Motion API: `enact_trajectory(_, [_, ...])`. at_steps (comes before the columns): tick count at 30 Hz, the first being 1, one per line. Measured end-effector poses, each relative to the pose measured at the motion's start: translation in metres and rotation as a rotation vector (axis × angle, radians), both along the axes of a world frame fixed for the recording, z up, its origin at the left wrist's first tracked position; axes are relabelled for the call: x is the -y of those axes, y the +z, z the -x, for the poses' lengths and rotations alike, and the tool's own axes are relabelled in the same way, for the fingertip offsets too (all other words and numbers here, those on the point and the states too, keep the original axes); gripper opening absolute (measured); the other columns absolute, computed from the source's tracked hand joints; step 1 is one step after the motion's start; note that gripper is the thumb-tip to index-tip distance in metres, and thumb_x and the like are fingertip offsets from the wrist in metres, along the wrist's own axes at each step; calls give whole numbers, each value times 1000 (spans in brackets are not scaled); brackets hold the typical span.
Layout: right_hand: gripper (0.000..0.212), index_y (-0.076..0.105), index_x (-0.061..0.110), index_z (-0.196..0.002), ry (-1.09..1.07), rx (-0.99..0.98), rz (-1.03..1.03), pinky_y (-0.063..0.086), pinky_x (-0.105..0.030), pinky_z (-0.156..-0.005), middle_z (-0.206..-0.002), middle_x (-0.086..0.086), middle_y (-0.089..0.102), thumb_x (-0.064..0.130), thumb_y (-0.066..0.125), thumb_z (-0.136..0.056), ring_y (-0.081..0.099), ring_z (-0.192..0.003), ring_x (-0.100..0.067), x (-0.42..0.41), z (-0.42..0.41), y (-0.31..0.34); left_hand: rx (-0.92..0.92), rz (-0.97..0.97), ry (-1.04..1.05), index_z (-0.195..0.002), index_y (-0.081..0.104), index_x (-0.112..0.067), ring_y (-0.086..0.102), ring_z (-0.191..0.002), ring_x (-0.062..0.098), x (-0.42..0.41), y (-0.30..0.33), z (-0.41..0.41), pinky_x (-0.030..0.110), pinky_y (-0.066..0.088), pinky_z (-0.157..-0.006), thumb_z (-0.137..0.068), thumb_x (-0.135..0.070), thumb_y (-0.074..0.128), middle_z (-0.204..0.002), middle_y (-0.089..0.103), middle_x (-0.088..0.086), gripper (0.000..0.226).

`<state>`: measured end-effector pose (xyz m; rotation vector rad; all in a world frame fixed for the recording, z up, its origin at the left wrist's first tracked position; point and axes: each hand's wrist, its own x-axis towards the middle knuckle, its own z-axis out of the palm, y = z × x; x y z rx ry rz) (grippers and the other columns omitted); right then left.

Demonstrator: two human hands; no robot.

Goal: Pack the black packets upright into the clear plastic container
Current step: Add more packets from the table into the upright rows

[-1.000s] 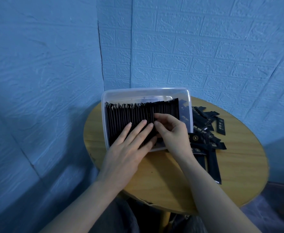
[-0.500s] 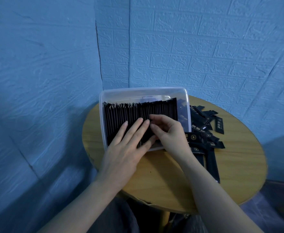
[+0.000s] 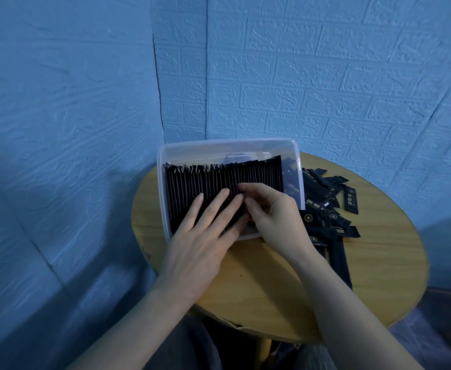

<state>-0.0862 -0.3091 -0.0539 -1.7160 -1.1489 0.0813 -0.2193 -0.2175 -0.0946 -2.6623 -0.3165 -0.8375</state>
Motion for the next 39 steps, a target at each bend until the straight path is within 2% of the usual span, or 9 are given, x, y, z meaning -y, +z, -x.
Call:
enact_trajectory(4, [30,65,19,-121,-156,338,-10,47,-22,-85,-109,8,62,12,59,-93,54,-104,-8,23,-3,7,1,1,-2,-143,48,-18,18,-149,28,-1,-1,0,55,19,-117,-83,-2,50,-160,27,8,63])
enact_trajectory(7, [33,64,17,-122,-378,413,-59,40,-27,-89,-111,0,58,16,64,-89,49,-107,-21,52,-13,7,1,1,0,-145,46,-19,18,-149,28,-2,-3,-1,56,22,-117,-80,3,56,-160,27,8,69])
enact_trajectory(14, [63,54,22,-122,-540,77,345,49,-41,-83,-110,4,53,63,64,-75,54,-103,-19,92,-27,1,7,-3,2,-143,48,-19,22,-148,29,-2,-3,-2,57,24,-116,-76,7,57,-158,30,8,72])
enact_trajectory(17, [34,54,22,-81,-480,29,355,43,-34,-62,-77,3,58,54,66,-80,57,-76,-22,90,-26,0,0,4,3,-143,48,-19,22,-148,29,-2,-4,-1,55,20,-116,-76,7,57,-158,30,8,73])
enact_trajectory(19, [29,55,19,-71,-473,38,256,41,-34,-57,-65,1,57,42,68,-84,55,-64,-22,88,-26,1,4,5,-2,-143,48,-19,22,-148,29,-2,-3,-1,56,21,-116,-77,7,55,-158,31,8,71])
enact_trajectory(22, [21,58,19,-72,-416,1,18,38,-23,-55,-62,5,55,30,68,-87,48,-58,-6,81,-21,11,0,8,-3,-143,49,-18,23,-148,29,-2,-2,-1,56,23,-116,-77,6,56,-158,31,9,71])
enact_trajectory(26, [16,60,14,-75,-339,-21,-125,41,-27,-58,-67,-5,61,21,66,-88,56,-64,-18,65,-16,20,-14,8,6,-143,48,-18,21,-148,29,-2,-2,-1,55,19,-116,-76,4,59,-159,29,8,72])
enact_trajectory(29, [20,55,16,-70,-281,-59,-129,42,-28,-55,-64,-8,63,18,66,-86,59,-62,-26,48,-12,24,-17,3,5,-143,48,-19,20,-149,29,-1,-1,-1,55,20,-116,-78,1,56,-159,28,8,69])
enact_trajectory(39, [6,64,18,-85,-158,-110,-27,43,-14,-47,-71,-1,67,20,67,-90,57,-51,-2,-5,-8,14,-26,40,-5,-142,50,-17,19,-149,28,-1,1,0,56,24,-115,-80,-2,50,-158,30,8,64])
